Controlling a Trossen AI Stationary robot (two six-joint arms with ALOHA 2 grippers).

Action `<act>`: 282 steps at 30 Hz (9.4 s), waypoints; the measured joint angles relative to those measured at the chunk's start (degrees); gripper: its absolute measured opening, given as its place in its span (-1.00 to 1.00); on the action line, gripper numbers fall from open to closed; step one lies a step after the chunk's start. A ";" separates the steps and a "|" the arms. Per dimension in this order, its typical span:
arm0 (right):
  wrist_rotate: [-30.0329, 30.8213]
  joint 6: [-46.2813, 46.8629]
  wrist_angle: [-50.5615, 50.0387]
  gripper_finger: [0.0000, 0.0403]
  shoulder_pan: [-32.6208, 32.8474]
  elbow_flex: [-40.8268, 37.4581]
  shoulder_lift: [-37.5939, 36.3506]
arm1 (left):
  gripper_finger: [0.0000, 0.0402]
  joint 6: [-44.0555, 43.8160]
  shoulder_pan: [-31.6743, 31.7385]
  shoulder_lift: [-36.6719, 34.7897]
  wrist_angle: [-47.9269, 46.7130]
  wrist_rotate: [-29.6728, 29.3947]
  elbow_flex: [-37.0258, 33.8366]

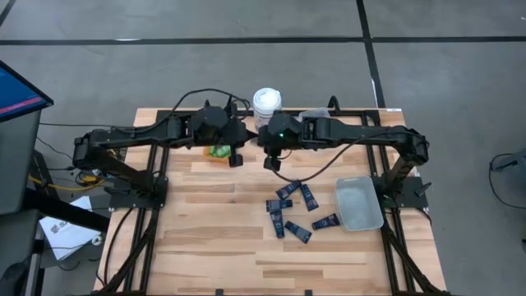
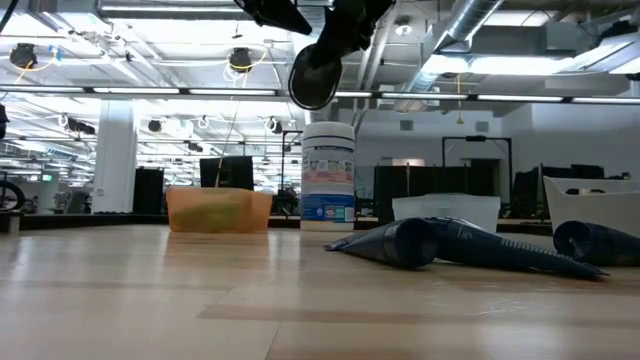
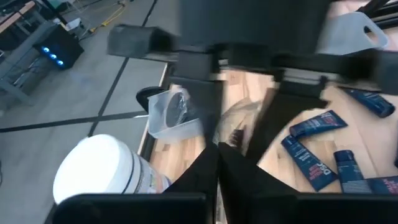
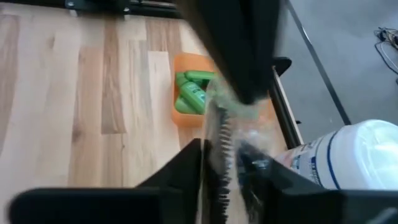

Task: Pick & Place Travel size toiletries
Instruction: Put the black hairbrush into the white bin, then put the blue shave cream into the gray bin

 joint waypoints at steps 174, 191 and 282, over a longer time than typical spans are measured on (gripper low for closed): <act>-21.91 5.09 -35.24 -0.04 3.20 -25.31 -23.56 | -0.10 -18.82 7.18 -25.03 -4.03 -12.98 -14.86; -19.31 30.80 -22.43 0.13 32.25 -25.35 -12.50 | 0.03 -15.44 7.21 -30.21 -4.10 -6.03 -14.86; -1.47 58.59 -44.17 -0.64 18.21 -31.13 -18.76 | -0.56 -32.35 7.17 -61.04 13.39 5.09 -61.83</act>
